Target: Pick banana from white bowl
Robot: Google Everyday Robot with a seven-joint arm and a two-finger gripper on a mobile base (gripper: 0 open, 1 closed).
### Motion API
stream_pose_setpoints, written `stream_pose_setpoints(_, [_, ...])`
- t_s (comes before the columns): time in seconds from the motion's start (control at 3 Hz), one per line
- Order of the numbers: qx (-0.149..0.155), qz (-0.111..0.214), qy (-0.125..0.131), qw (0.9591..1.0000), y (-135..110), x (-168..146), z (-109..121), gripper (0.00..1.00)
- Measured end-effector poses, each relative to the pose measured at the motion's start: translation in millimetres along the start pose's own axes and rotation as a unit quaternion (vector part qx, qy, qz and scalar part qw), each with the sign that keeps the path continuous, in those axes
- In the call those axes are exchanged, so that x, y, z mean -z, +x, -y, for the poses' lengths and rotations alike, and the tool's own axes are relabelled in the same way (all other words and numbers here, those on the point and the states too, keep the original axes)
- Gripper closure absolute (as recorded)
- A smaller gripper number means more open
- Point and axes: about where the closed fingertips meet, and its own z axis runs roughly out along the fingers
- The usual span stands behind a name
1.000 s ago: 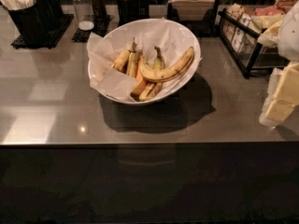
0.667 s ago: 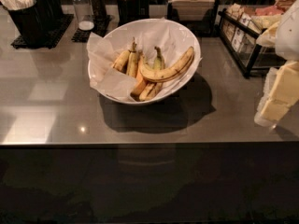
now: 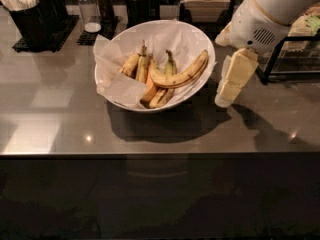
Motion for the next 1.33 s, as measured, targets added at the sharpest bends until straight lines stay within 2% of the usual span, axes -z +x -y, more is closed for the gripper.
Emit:
stream_pose_setpoints(0.33, [-0.003, 0.0, 0.003, 1.0, -1, -3, 0, 0.0])
stream_pose_setpoints(0.67, [-0.008, 0.01, -0.001, 0.9999, -8, -20, 10, 0.0])
stream_pose_setpoints(1.33, [0.012, 0.037, 0.024, 0.9989, -37, -31, 49, 0.0])
